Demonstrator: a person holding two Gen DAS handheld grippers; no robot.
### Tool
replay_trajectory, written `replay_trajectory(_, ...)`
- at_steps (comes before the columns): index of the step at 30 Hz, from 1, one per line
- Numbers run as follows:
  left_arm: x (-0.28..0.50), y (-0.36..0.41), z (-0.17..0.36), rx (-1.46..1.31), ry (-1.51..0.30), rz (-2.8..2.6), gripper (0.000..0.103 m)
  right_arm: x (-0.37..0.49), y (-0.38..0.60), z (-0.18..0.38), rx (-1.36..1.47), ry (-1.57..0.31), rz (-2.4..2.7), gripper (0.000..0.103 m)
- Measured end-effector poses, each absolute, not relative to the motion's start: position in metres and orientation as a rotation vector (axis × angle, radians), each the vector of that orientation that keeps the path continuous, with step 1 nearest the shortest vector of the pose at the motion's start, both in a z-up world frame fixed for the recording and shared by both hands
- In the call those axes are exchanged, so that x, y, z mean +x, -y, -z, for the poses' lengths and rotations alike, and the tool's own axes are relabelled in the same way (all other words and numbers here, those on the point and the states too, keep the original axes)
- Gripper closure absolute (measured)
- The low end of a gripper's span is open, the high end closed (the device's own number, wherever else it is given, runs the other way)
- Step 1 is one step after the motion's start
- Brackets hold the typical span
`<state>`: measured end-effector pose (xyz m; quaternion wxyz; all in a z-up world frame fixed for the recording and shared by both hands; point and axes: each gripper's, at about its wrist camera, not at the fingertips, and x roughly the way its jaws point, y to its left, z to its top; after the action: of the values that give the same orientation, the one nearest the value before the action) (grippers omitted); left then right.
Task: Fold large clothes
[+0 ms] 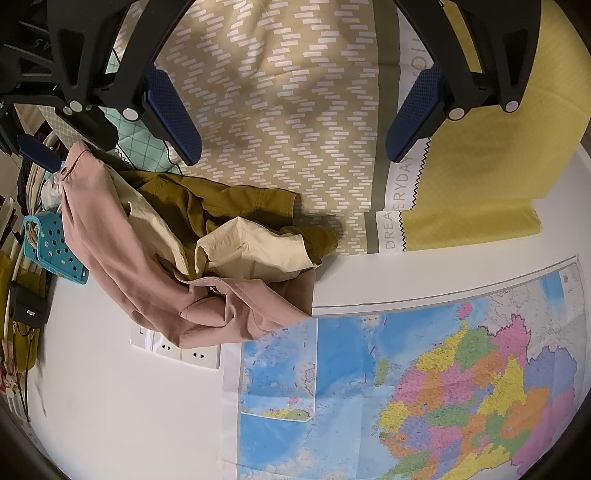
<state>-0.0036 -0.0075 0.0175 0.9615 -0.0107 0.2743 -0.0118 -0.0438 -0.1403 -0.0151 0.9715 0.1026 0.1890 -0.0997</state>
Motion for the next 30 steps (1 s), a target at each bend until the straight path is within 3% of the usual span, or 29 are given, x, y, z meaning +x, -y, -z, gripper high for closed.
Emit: replay_trajectory(30,-0.0055,0.0074,-0.0175,-0.025,-0.549,0.020,0.007,-0.0434,0.1375,0.0119,0.190,-0.384,0.206,0.005)
